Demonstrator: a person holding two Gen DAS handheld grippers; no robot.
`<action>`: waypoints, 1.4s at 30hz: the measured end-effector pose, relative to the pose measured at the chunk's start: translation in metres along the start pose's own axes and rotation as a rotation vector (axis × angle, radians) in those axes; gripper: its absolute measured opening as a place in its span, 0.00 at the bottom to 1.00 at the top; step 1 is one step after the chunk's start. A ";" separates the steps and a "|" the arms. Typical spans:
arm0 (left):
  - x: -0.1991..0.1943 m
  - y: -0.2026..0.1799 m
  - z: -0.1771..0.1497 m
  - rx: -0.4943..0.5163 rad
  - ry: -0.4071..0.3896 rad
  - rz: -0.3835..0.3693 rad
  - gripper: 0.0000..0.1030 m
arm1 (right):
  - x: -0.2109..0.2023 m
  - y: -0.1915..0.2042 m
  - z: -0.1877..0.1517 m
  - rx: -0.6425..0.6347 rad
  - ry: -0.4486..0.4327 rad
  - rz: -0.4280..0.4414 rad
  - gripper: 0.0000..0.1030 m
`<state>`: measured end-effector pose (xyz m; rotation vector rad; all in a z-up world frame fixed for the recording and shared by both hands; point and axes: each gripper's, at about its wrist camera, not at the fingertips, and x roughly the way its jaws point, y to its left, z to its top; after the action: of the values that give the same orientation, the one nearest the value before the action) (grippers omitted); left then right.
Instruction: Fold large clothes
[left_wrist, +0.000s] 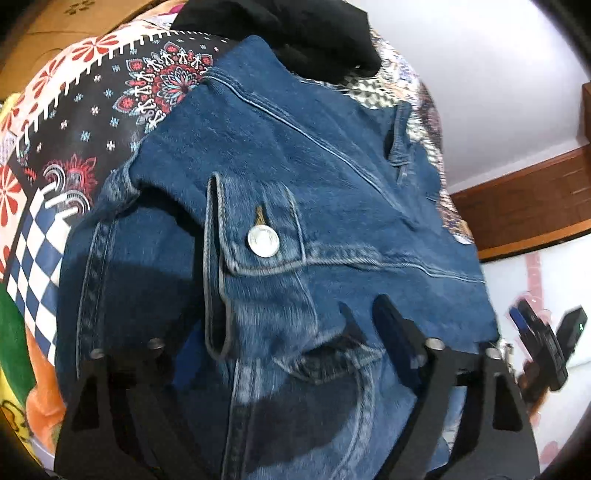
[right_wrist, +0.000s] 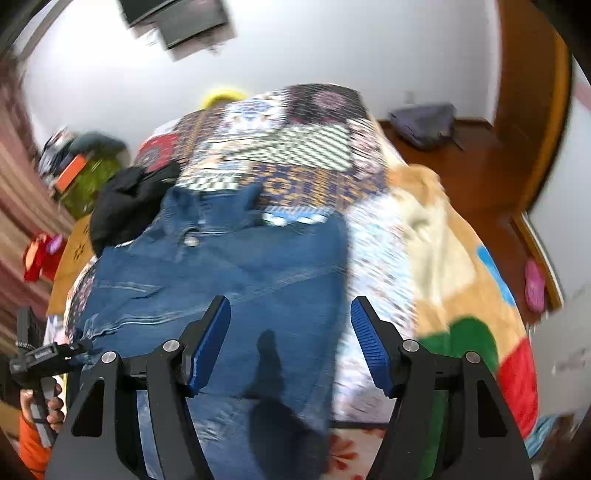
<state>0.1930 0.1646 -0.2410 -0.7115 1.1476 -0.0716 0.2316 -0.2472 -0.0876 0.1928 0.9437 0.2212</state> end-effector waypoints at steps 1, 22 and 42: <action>0.001 -0.004 0.000 0.012 -0.011 0.035 0.65 | -0.001 -0.007 -0.002 0.024 0.001 -0.002 0.62; -0.102 -0.135 0.062 0.615 -0.479 0.325 0.22 | 0.021 -0.015 -0.009 0.051 0.042 0.022 0.62; -0.031 0.008 0.094 0.348 -0.130 0.357 0.52 | 0.055 -0.018 0.010 0.096 0.163 0.053 0.62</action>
<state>0.2573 0.2283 -0.1999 -0.1951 1.0864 0.0746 0.2729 -0.2501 -0.1289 0.2917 1.1128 0.2428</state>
